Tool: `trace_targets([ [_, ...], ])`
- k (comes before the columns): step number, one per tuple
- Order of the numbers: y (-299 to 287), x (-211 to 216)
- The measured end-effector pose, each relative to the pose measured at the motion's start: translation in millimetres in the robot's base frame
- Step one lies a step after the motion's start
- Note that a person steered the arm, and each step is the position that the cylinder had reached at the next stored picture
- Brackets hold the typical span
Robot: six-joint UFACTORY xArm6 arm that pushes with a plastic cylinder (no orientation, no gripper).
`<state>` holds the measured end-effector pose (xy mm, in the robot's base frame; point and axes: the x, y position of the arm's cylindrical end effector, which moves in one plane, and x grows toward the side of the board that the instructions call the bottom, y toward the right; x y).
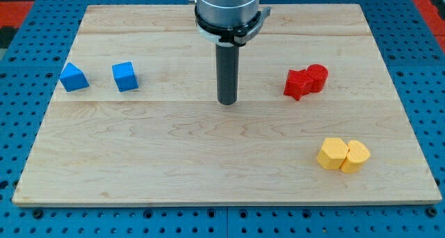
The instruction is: Place your arm at the top left of the red star
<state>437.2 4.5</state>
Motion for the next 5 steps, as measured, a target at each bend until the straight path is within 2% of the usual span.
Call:
trace_targets([
  [2,15.5,-54.5],
  [3,61.4,-80.3],
  [5,74.9,-83.7],
])
